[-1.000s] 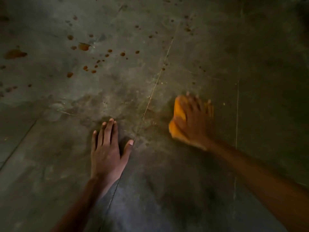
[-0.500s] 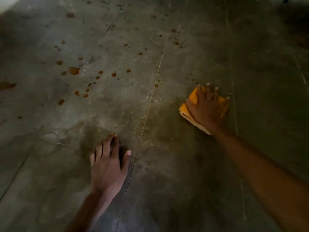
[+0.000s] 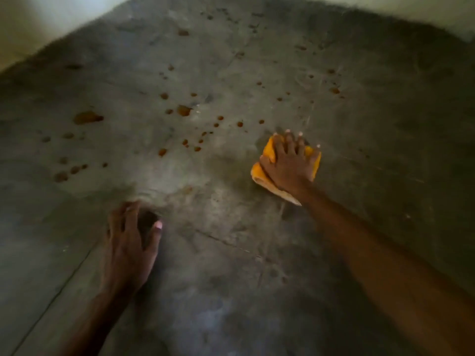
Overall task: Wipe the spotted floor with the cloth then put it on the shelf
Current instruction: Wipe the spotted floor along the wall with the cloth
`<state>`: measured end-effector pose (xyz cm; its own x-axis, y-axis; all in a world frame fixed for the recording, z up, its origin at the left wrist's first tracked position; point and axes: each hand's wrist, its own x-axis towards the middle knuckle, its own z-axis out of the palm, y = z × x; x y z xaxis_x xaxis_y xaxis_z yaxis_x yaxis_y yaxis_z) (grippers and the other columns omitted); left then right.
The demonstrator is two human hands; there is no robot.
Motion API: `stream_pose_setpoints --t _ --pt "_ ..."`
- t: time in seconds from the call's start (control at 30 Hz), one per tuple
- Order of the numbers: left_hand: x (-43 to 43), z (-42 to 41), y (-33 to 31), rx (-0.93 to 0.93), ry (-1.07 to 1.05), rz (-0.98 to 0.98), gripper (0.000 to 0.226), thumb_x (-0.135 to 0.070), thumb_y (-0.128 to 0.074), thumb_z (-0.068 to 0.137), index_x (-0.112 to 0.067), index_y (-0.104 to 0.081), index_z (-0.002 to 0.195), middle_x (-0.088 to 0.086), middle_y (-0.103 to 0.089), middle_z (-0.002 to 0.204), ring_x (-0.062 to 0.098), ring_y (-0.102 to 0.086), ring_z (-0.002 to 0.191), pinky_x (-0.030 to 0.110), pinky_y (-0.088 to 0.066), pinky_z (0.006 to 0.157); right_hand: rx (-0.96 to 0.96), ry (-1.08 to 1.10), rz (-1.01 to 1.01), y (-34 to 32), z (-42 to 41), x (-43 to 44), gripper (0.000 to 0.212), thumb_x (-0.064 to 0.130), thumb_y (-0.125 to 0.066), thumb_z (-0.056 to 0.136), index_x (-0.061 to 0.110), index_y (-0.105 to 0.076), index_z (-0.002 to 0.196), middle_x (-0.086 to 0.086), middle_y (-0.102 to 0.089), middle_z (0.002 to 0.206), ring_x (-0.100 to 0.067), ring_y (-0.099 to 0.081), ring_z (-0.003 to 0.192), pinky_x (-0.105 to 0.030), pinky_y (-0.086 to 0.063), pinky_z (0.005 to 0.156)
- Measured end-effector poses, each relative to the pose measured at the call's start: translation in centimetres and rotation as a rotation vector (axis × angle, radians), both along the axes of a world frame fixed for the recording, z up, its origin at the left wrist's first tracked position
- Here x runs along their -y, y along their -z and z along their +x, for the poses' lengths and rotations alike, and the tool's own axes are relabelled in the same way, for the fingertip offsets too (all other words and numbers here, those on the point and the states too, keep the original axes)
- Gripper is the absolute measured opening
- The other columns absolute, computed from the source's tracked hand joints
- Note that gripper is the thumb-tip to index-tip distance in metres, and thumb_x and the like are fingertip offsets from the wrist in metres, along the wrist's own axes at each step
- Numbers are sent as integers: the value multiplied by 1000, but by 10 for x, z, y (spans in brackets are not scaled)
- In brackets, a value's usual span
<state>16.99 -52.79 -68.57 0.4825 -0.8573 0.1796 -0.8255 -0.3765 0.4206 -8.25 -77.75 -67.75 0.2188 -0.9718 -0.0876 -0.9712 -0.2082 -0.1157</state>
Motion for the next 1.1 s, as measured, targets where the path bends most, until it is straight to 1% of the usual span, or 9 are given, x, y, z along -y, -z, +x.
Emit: stream_pose_setpoints --t 0.07,0.3,0.37,0.5,0.57,0.7,0.77,0.93,1.1 --pt "9 5 2 -51 -61 -58 59 -45 -45 87 -9 -45 134 16 -43 137 33 -41 123 43 -35 103 18 -17 -5 3 61 3 80 66 -27 90 23 -16 157 -7 -6 167 -36 1 152 -72 2 113" --pt "9 85 -20 43 -142 52 58 -53 -37 91 -16 -39 137 9 -37 142 32 -39 127 48 -38 105 -6 -999 -135 10 55 -107 79 68 -41 87 35 -22 156 4 -11 167 -25 -7 154 -61 -8 119" --pt "3 112 -17 13 -222 48 65 -55 -34 95 -17 -24 147 11 -28 149 32 -32 133 51 -31 111 -41 -868 -200 10 85 -42 78 72 -24 89 32 -22 156 -2 -14 166 -31 -12 152 -66 -16 115" --pt "0 111 -9 -69 -303 -24 73 -55 -37 95 -22 -6 151 10 -22 152 32 -20 141 49 -19 118 70 -6 10 -1 215 29 82 68 -20 89 23 -17 157 -11 -3 166 -39 3 151 -72 -2 112" --pt "-3 107 -7 -69 -343 -10 73 -56 -35 95 -20 -6 152 12 -23 153 32 -21 142 49 -20 118 71 -152 -17 2 257 -9 81 65 -25 90 18 -19 156 -15 -4 166 -42 3 151 -73 -1 111" --pt "0 115 -7 -74 -371 64 74 -57 -26 92 -16 -11 152 15 -27 154 35 -22 143 45 -16 120 70 -885 -129 7 229 -115 78 66 -37 88 31 -23 156 -1 -10 167 -30 -8 153 -66 -10 116" --pt "7 118 -7 18 -336 84 73 -54 -28 94 -12 -13 152 16 -32 151 32 -27 141 43 -9 121 42 -895 -136 6 229 -72 77 68 -35 87 35 -23 155 2 -13 166 -29 -11 153 -65 -14 116" --pt "7 123 1 53 -279 72 63 -41 -24 100 -11 -7 153 10 -24 157 19 -19 146 45 0 121 23 -250 -61 -7 323 18 78 68 -25 91 23 -22 155 -9 -13 165 -36 -7 152 -72 -6 113" --pt "6 127 -4 -31 -254 33 60 -32 -26 99 -8 -10 152 10 -24 157 19 -19 146 45 -8 121 -12 -895 -136 9 250 -122 77 63 -36 91 28 -17 158 -2 -8 167 -29 -10 153 -67 -14 114"
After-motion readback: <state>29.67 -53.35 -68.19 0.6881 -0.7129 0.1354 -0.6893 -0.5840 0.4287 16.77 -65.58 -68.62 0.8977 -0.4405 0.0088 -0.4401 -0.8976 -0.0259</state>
